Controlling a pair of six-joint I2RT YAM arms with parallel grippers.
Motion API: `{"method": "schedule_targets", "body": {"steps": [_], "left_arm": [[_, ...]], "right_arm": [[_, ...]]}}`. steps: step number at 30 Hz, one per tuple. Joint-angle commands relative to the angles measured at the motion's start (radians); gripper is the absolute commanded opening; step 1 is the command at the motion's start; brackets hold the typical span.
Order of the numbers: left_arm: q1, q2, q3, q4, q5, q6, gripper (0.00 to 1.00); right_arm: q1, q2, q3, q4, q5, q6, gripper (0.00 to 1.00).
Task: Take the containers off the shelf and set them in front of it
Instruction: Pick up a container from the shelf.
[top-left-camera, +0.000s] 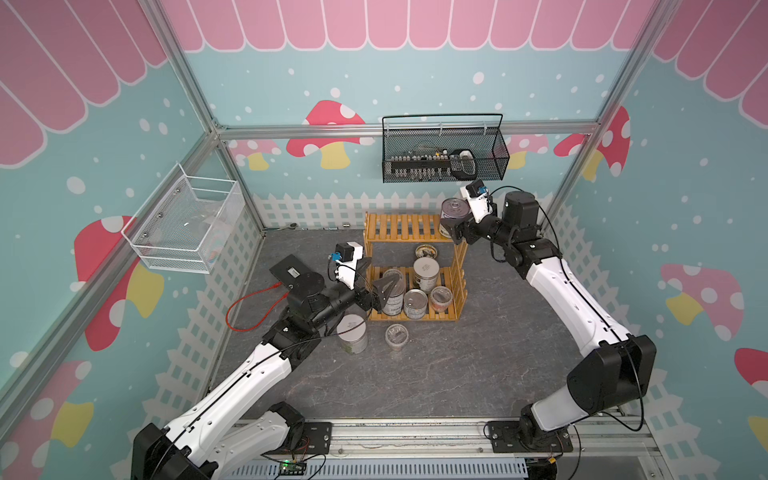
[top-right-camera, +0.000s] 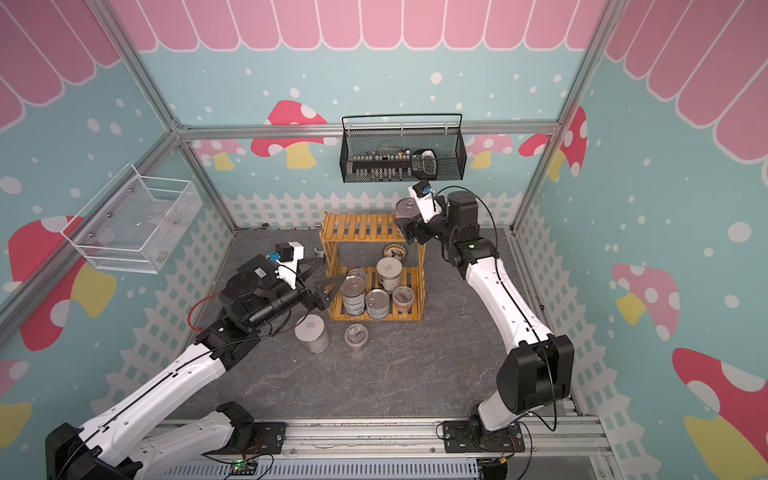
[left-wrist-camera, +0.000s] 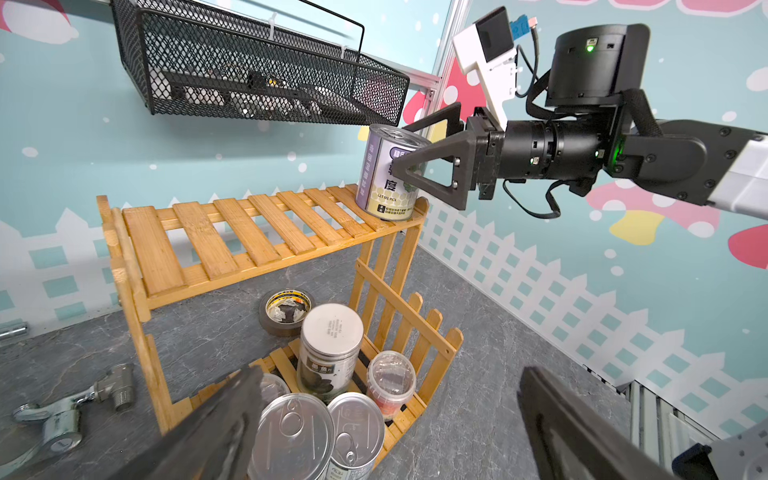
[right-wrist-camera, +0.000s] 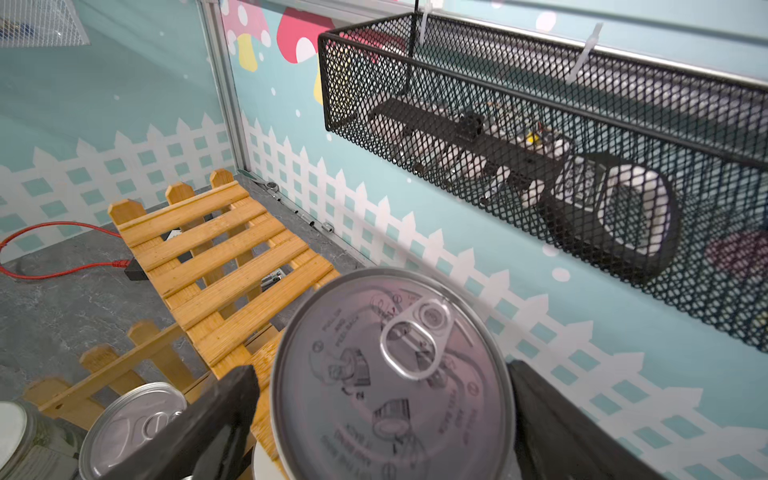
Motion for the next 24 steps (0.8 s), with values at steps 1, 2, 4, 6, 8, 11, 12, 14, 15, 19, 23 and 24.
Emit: {"method": "schedule_targets", "body": {"steps": [1,2,4,6,8,11,12,14,15,19,23,24], "left_arm": [[0.01,0.002,0.005,-0.009,0.031,-0.008,0.99],[0.012,0.002,0.005,-0.01,0.034,-0.009,0.99],[0.012,0.003,0.005,-0.01,0.039,-0.009,0.99],[0.013,0.002,0.004,-0.01,0.043,-0.009,0.99],[0.015,0.003,0.007,-0.01,0.047,-0.008,0.99],[0.02,0.005,0.014,-0.01,0.049,-0.006,0.99],[0.022,0.006,0.017,-0.009,0.053,-0.006,0.99],[0.027,0.01,0.024,-0.009,0.063,-0.005,0.99],[0.031,0.013,0.027,-0.009,0.068,-0.005,0.99],[0.05,0.022,0.038,-0.006,0.087,-0.006,0.99],[0.076,0.032,0.044,0.001,0.113,-0.014,0.99],[0.081,0.032,0.045,0.002,0.116,-0.015,0.99]], "right_arm": [[-0.008,0.031,0.048,0.006,-0.032,0.007,0.87],[-0.007,0.035,0.05,0.002,-0.035,0.008,0.84],[-0.008,0.037,0.053,-0.003,-0.041,0.007,0.77],[-0.01,0.032,0.054,-0.004,-0.043,0.009,0.75],[-0.009,0.023,0.055,-0.003,-0.055,0.007,0.74],[-0.01,-0.006,0.055,-0.001,-0.096,-0.002,0.71],[-0.009,-0.019,0.051,0.0,-0.115,-0.005,0.71],[-0.008,-0.052,0.033,0.002,-0.16,-0.011,0.71],[-0.007,-0.07,0.019,0.006,-0.185,-0.012,0.7],[0.009,-0.167,-0.063,0.015,-0.267,-0.015,0.69],[0.07,-0.284,-0.196,0.014,-0.291,-0.024,0.69],[0.094,-0.318,-0.24,0.014,-0.281,-0.026,0.69]]}}
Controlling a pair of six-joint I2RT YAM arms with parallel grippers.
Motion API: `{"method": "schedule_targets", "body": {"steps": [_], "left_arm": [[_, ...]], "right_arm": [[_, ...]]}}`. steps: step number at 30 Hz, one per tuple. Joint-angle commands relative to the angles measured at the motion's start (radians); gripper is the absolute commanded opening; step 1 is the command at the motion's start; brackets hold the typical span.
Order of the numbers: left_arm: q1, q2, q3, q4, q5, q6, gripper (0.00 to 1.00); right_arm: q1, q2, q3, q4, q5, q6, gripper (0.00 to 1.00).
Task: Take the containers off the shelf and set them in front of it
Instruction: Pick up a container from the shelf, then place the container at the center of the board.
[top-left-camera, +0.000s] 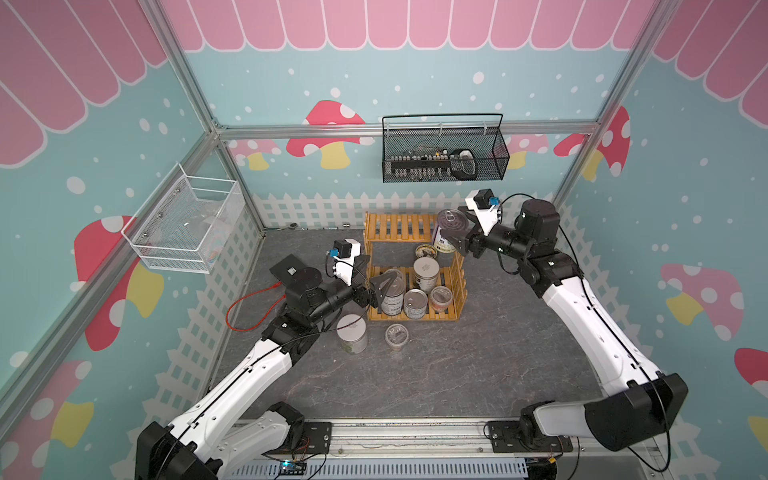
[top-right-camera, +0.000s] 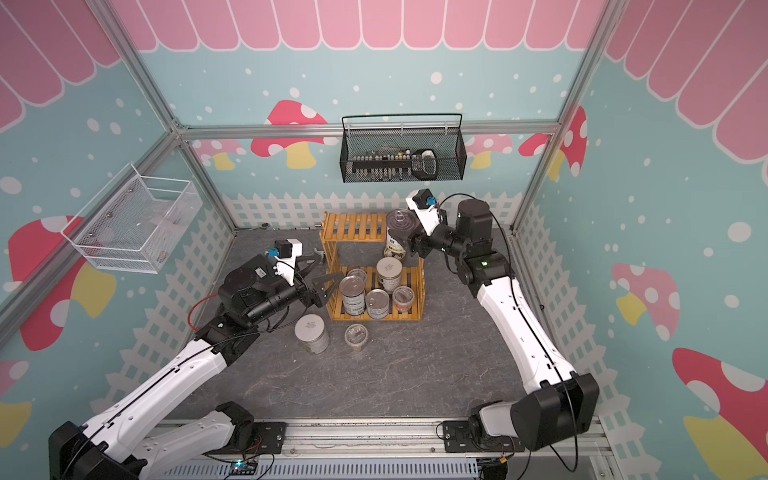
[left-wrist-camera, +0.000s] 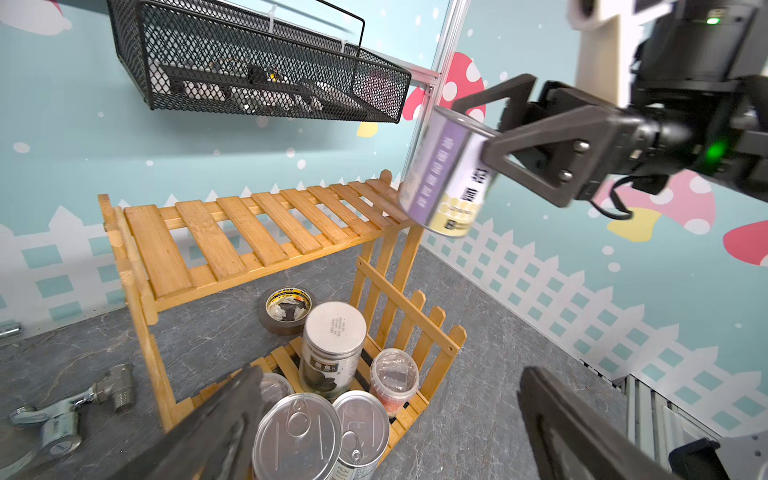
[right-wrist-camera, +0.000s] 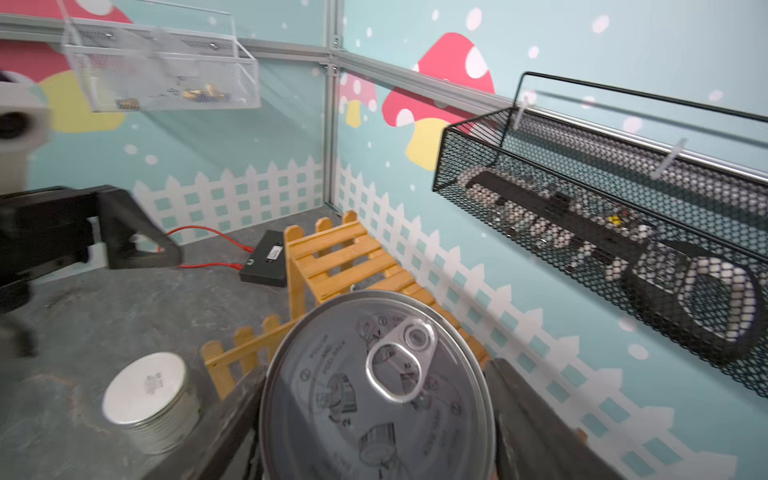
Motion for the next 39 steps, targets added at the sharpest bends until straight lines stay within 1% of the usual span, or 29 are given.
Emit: {"method": "schedule_targets", "body": {"steps": [1,6,7,11,15,20,22,25,30,39], "left_arm": [[0.022,0.006,0.032,0.002,0.041,-0.015,0.99],[0.039,0.009,0.024,0.003,0.055,-0.02,0.99],[0.04,0.008,0.02,0.003,0.058,-0.021,0.99],[0.045,0.0,-0.004,0.001,0.061,-0.027,0.99],[0.047,-0.004,-0.025,-0.002,0.063,-0.038,0.99],[0.047,-0.013,-0.051,-0.002,0.058,-0.043,0.99],[0.046,-0.019,-0.059,-0.005,0.056,-0.044,0.99],[0.048,-0.022,-0.066,-0.01,0.054,-0.042,0.99],[0.048,-0.017,-0.072,-0.017,0.06,-0.043,0.99],[0.048,-0.008,-0.073,-0.028,0.066,-0.038,0.99]], "right_arm": [[0.066,-0.095,-0.111,0.016,-0.034,-0.014,0.69],[0.229,-0.226,-0.324,0.015,0.092,0.015,0.7],[0.249,-0.256,-0.377,0.024,0.123,0.03,0.7],[0.305,-0.348,-0.57,0.11,0.181,0.1,0.7],[0.372,-0.373,-0.742,0.201,0.272,0.144,0.7],[0.426,-0.378,-0.928,0.395,0.362,0.189,0.69],[0.44,-0.374,-0.975,0.457,0.391,0.196,0.69],[0.469,-0.354,-1.034,0.548,0.473,0.18,0.69],[0.477,-0.312,-1.093,0.663,0.574,0.178,0.7],[0.477,-0.196,-1.129,0.808,0.654,0.176,0.74]]}}
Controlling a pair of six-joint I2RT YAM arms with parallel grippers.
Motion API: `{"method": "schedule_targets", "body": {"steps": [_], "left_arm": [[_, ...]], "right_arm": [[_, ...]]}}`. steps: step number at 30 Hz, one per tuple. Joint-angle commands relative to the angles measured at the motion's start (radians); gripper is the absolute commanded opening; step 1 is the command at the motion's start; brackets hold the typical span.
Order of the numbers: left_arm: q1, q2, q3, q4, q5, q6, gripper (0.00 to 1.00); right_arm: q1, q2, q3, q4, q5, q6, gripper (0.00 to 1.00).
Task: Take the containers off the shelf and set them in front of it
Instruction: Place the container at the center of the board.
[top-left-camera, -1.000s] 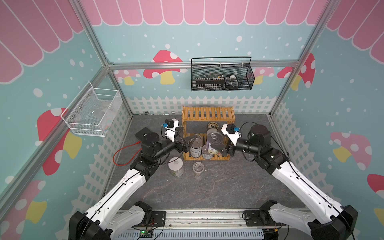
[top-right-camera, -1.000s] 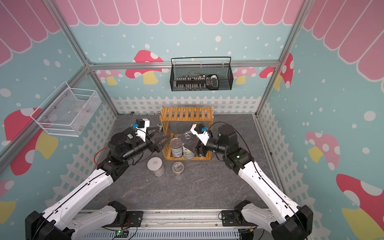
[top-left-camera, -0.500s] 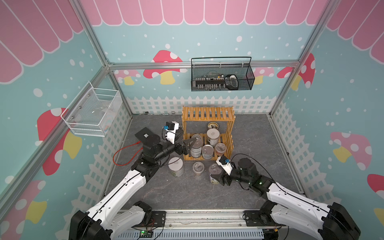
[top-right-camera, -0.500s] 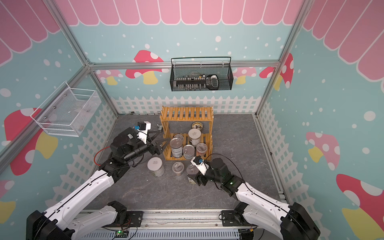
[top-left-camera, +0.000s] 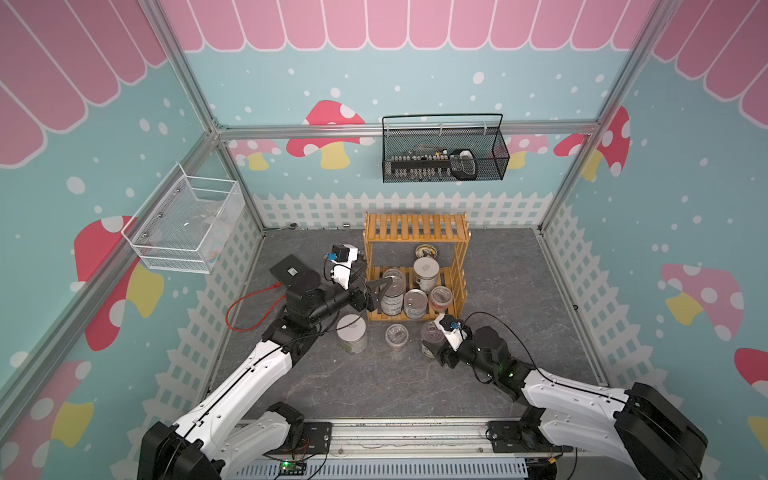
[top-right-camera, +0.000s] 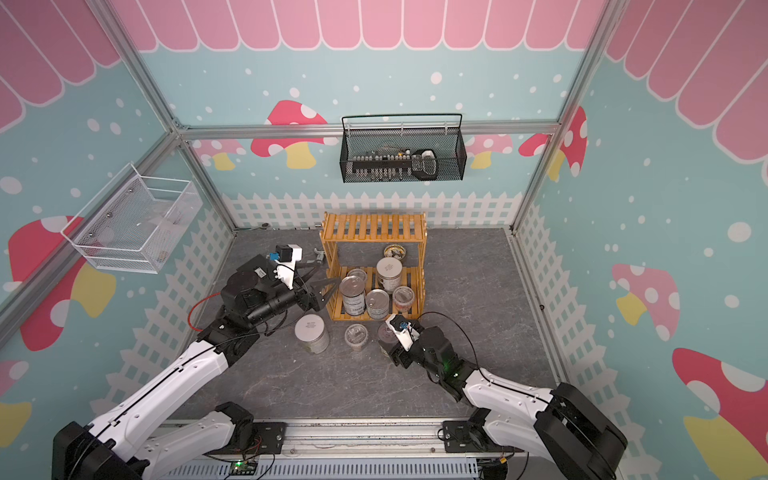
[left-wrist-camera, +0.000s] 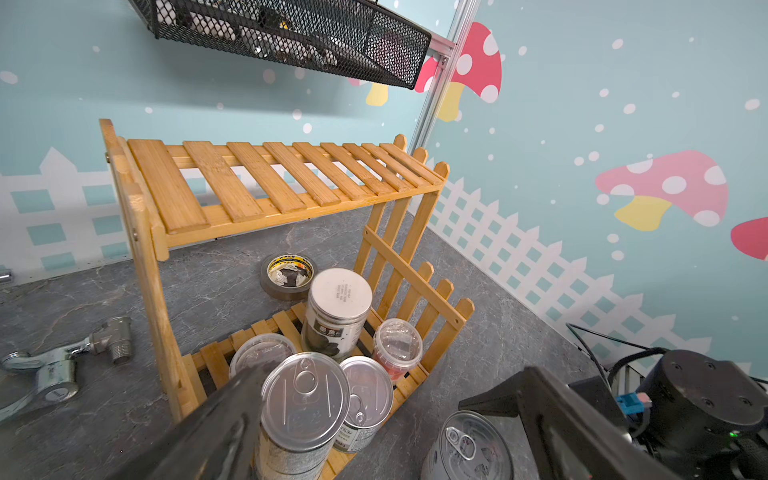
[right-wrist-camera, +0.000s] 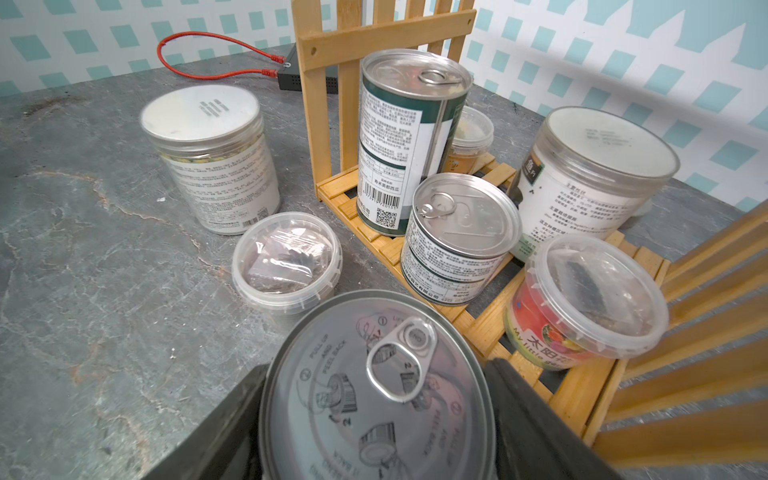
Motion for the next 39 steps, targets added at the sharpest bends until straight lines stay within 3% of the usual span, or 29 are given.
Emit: {"method": "schedule_targets", "body": {"steps": [1,10,20,25,34,39], "left_arm": [[0.006,-0.005,-0.013,-0.021,0.016,-0.003,0.99],[0.006,0.003,-0.009,-0.031,0.021,0.003,0.99],[0.007,0.01,-0.005,-0.039,0.026,0.008,0.99],[0.007,0.008,-0.003,-0.045,0.025,0.011,0.99],[0.007,-0.006,0.007,-0.07,0.013,0.023,0.99],[0.006,-0.014,0.015,-0.088,0.008,0.028,0.99]], "right_arm": [[0.008,0.025,-0.022,0.126,0.064,0.008,0.74],[0.008,0.143,-0.033,0.235,0.121,0.001,0.8],[0.008,0.184,-0.03,0.245,0.15,-0.006,0.95],[0.008,0.146,-0.01,0.192,0.143,-0.007,0.95],[0.008,-0.06,0.092,-0.025,0.07,-0.02,0.99],[0.008,-0.054,0.193,-0.048,0.019,-0.009,0.99]]}}
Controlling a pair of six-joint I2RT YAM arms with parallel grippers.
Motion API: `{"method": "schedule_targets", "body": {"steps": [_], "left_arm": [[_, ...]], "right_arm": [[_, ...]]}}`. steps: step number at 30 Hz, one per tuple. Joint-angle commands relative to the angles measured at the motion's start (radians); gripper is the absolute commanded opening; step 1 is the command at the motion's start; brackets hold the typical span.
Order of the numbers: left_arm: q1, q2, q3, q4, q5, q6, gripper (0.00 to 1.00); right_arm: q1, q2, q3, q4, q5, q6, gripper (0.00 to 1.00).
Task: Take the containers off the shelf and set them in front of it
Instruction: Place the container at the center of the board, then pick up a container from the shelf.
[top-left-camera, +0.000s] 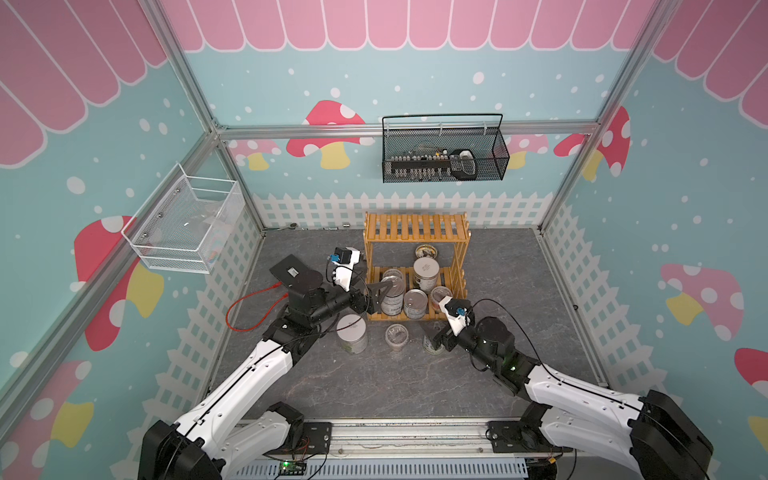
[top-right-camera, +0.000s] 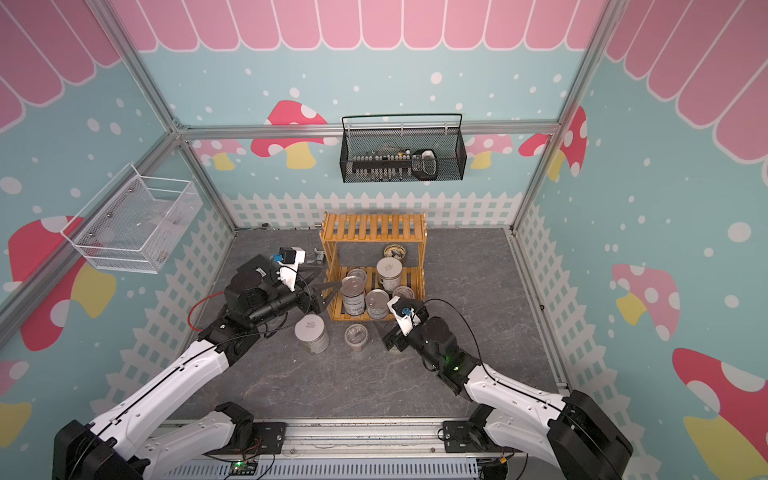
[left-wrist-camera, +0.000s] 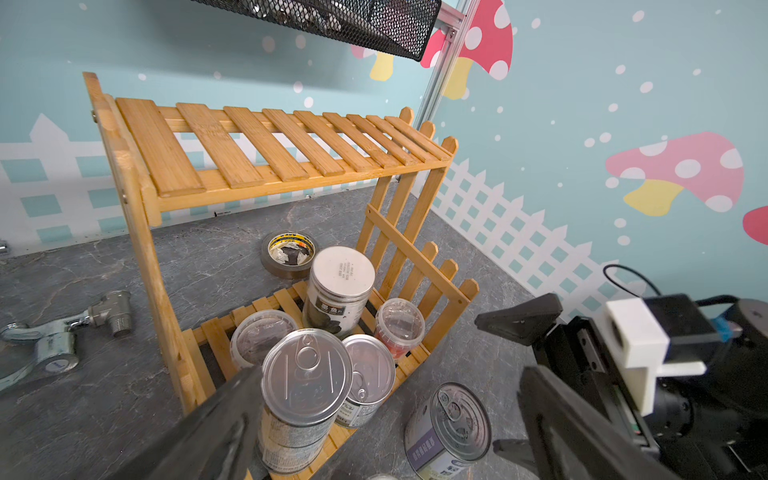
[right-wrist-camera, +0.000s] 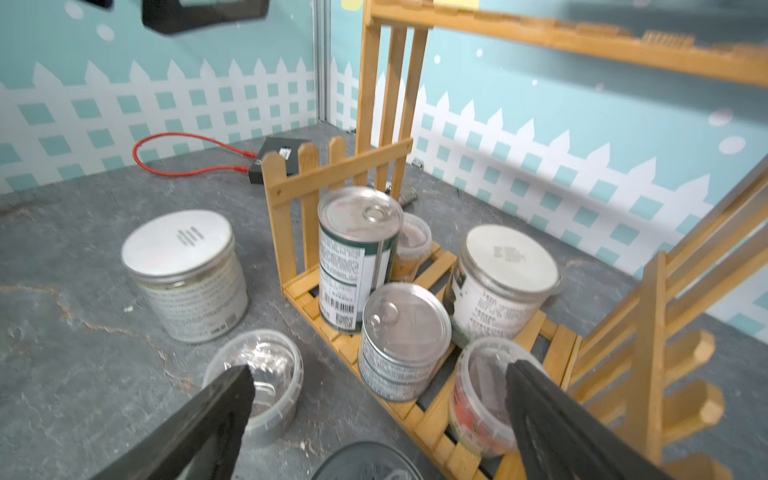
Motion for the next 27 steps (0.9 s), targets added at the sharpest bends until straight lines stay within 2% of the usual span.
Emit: {"method": "schedule_targets", "body": {"steps": [1,14,27], "left_arm": [[0.004,-0.023,0.018,-0.036,-0.003,0.02,0.99],[0.047,-0.094,0.022,-0.091,-0.019,0.015,0.99],[0.054,-0.097,0.015,-0.101,-0.008,0.02,0.99]], "right_arm": [[0.007,0.032,0.072,-0.04,-0.058,-0.001,0.99],[-0.007,0.455,0.392,-0.059,-0.181,0.0,0.99],[-0.04,0.636,0.535,-0.122,-0.13,0.056,0.99]]}}
